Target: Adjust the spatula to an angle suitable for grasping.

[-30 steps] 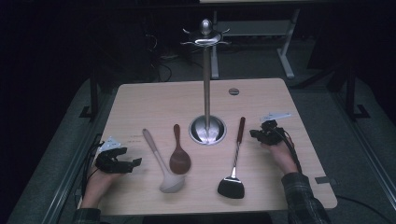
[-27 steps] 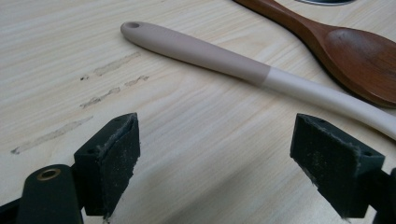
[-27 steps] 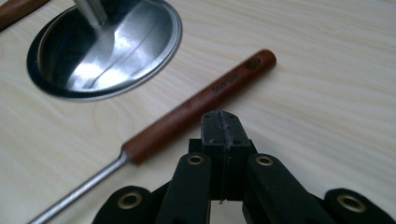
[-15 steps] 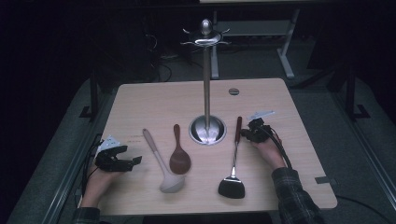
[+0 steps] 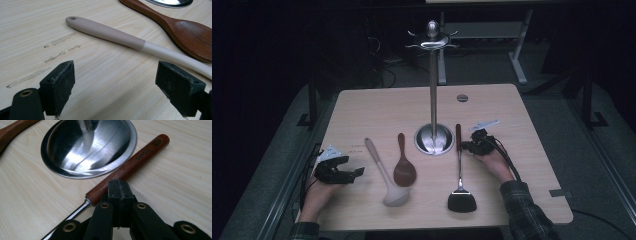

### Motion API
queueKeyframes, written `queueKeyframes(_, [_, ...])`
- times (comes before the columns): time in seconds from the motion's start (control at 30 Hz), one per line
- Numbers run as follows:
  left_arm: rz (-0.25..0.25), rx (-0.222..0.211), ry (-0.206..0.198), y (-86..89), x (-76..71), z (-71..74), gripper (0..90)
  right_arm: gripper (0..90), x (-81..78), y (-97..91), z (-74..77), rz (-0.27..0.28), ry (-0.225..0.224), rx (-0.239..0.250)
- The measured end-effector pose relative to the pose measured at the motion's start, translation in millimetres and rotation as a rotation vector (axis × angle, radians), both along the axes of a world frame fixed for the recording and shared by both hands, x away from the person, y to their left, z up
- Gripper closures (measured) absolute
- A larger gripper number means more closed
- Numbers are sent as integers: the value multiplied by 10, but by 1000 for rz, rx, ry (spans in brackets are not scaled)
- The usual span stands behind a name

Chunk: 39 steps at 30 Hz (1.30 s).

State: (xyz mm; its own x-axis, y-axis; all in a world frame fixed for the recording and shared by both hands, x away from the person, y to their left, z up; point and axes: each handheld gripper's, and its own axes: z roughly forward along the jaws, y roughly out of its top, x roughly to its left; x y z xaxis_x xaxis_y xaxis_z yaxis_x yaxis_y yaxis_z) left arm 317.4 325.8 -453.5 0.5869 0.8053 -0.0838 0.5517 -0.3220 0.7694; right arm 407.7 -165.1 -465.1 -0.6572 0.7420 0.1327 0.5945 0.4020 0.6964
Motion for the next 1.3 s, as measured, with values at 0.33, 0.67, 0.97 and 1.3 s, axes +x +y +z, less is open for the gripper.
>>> queueKeyframes(0.33, [1,3,1,-5,6,-5,155,900,-177,73,128,55,-9,12])
queueKeyframes(0.67, [-7,17,-9,5,-5,9,155,900,-661,309,199,166,12,-44])
queueKeyframes(0.97, [6,7,-17,11,-9,8,155,900,-831,473,83,209,52,-105])
queueKeyframes(1.3, [7,9,-18,10,-14,8,155,900,-832,414,73,200,59,-113])
